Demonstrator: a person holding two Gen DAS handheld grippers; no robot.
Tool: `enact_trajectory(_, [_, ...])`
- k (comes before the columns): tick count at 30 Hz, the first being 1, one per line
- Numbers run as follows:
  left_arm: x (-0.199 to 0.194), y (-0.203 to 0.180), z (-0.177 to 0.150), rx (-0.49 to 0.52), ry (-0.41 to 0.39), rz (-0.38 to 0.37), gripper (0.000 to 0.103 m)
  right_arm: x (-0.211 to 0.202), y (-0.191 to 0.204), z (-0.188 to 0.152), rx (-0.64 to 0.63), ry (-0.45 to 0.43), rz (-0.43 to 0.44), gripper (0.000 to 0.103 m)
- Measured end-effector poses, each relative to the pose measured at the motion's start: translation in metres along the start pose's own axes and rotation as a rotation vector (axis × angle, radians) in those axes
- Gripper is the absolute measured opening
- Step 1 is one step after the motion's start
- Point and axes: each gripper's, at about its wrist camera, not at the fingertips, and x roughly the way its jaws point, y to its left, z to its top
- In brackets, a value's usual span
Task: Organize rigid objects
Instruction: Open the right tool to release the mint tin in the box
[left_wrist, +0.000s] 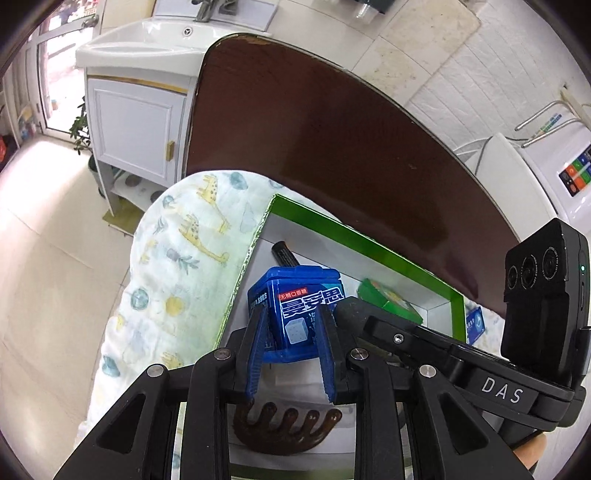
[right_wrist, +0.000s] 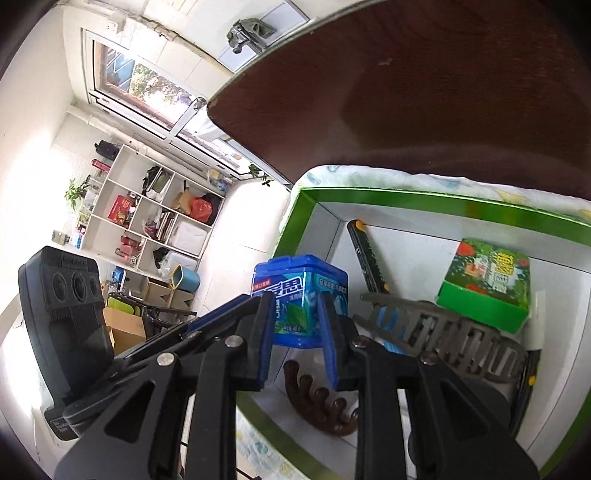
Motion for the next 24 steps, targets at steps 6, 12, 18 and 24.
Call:
enact_trajectory(6, [0.001,0.005,0.002,-0.014,-0.011,-0.015,0.025,0.001,-0.002,0.003,0.006,-0.013,-0.009,0.024])
enact_trajectory(12, [-0.009,-0.006,0.005,-0.001,-0.078,0.024,0.03,-0.008,0.001,0.001,-0.02,-0.018,-0.036,0.023])
enact_trajectory(18, [-0.018,-0.035,0.002,0.041,-0.094,0.027,0.038,-0.04,0.0,-0.004,-0.056,-0.061,-0.045,0.023])
enact_trajectory(24, [-0.015,-0.087,-0.007,0.107,-0.082,-0.001,0.04,-0.087,-0.025,-0.014,-0.055,-0.125,-0.089,0.023])
